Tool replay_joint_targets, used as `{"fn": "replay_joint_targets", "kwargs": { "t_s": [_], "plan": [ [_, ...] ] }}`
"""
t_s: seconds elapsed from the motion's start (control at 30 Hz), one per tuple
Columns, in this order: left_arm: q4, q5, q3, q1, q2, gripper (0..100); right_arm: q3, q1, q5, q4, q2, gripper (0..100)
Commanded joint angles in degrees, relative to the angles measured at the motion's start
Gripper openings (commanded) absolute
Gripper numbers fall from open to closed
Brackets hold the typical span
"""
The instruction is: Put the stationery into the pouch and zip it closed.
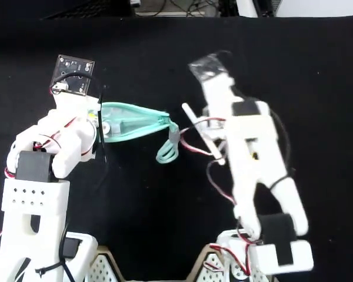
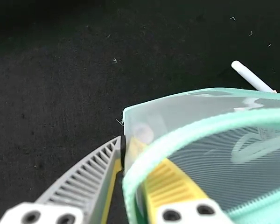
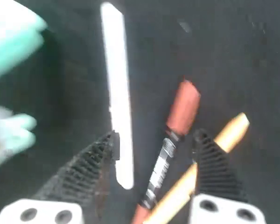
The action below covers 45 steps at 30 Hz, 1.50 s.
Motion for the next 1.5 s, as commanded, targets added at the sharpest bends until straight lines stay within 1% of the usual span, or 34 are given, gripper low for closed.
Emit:
{"fn": "replay_joint_targets", "kwargs": {
  "t_s": [0.0,0.07,0.13,0.23,0.4,0.5,0.53,0.57,0.63,0.67,0.73,0.83,0.9,1.0,1.1,1.2,1.33,1.37,1.47],
  "plan": [
    [-1.23,-0.44,3.74,-0.92,1.23,3,-6.29,-4.22,-2.55,-2.64,4.35,27.5],
    [-1.23,-0.44,3.74,-0.92,1.23,3,-7.69,-4.66,-2.73,-6.07,9.01,27.3],
    [-1.23,-0.44,3.74,-0.92,1.23,3,-9.10,-4.75,-2.46,-9.49,14.20,24.9],
    [-1.23,-0.44,3.74,-0.92,1.23,3,-12.09,-4.40,-2.37,-12.04,21.93,22.1],
    [-1.23,-0.44,3.74,-0.92,1.23,3,-19.38,-4.66,-2.29,-11.16,32.66,21.9],
    [-1.23,-0.44,3.82,-0.92,1.23,3,-24.66,-4.31,-2.29,-5.45,35.38,20.6],
    [-1.23,-0.44,3.82,-0.92,1.23,3,-25.98,-4.22,-2.29,-3.87,36.00,17.8],
    [-1.23,-0.44,3.82,-0.92,1.23,3,-26.68,-3.60,-2.29,-2.64,36.26,12.9],
    [-1.23,-0.44,3.82,-0.92,1.23,3,-27.12,-2.11,-2.64,-1.76,36.18,0.4],
    [-1.23,-0.44,3.82,-0.92,1.23,3,-26.68,-1.05,-2.64,-1.58,35.56,2.6],
    [-1.23,-0.44,3.82,-0.92,1.23,3,-24.75,1.14,-2.37,-1.76,33.80,0.8],
    [-1.23,-0.44,3.82,-0.92,1.23,3,-19.21,4.31,-2.29,-1.76,28.62,1.1],
    [-1.23,-0.44,3.82,-0.92,1.23,3,-13.41,5.80,-1.23,-2.29,23.43,1.1],
    [-1.23,-0.44,3.82,-0.92,1.23,3,-0.48,6.51,1.58,-6.59,13.85,1.1],
    [-1.23,-0.44,3.82,-0.92,1.23,3,11.47,4.40,3.16,-10.46,5.14,1.5],
    [-1.23,-0.44,3.82,-0.92,1.23,3,17.10,0.44,3.43,-9.85,0.40,2.6],
    [-1.23,-0.44,3.82,-0.92,1.23,3,14.55,-4.40,3.43,-2.99,2.15,17.7],
    [-1.23,-0.44,3.82,-0.92,1.23,3,13.32,-4.92,3.43,-1.93,3.12,19.6],
    [-1.23,-0.44,3.82,-1.01,1.23,3,9.10,-5.27,3.08,-0.44,5.76,18.4]
  ]
}}
